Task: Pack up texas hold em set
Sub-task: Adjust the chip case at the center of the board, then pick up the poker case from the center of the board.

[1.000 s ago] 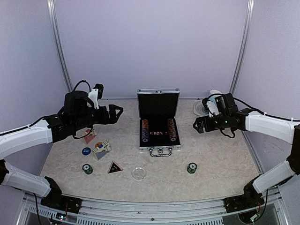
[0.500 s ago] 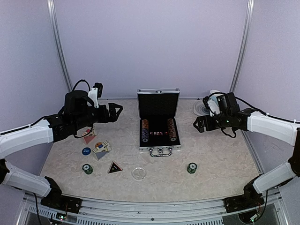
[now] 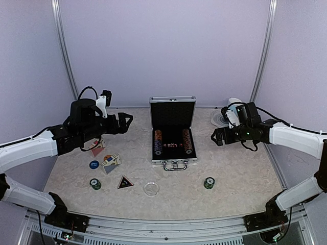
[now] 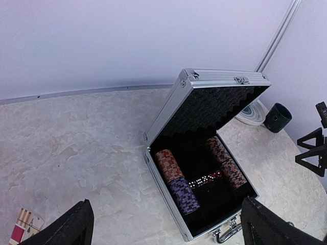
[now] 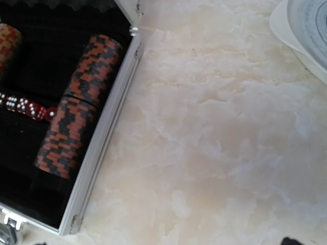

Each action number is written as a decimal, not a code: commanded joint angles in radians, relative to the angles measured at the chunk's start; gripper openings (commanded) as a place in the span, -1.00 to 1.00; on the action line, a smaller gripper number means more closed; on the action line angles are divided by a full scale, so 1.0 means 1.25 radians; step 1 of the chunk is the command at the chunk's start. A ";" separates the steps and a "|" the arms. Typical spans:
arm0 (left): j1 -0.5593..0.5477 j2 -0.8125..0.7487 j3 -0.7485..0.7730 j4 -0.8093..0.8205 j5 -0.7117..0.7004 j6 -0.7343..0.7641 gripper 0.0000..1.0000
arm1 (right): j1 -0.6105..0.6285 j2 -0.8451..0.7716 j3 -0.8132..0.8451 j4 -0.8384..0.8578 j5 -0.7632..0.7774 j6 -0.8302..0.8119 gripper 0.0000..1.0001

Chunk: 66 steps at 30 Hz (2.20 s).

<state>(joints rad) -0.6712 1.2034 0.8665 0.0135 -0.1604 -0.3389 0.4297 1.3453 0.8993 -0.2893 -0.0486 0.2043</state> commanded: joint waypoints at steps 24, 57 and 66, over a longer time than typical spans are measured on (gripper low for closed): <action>-0.034 -0.002 0.039 -0.129 -0.078 0.018 0.98 | 0.000 -0.049 -0.004 -0.124 0.111 0.041 0.98; -0.040 -0.021 0.044 -0.168 -0.142 0.006 0.98 | 0.000 -0.092 -0.013 -0.144 0.120 0.042 0.98; -0.040 -0.023 0.039 -0.174 -0.169 0.001 0.98 | 0.001 -0.084 -0.012 -0.148 0.110 0.041 0.98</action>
<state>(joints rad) -0.7151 1.1778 0.8928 -0.1917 -0.3496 -0.3313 0.4297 1.2449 0.8833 -0.4656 0.0937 0.2523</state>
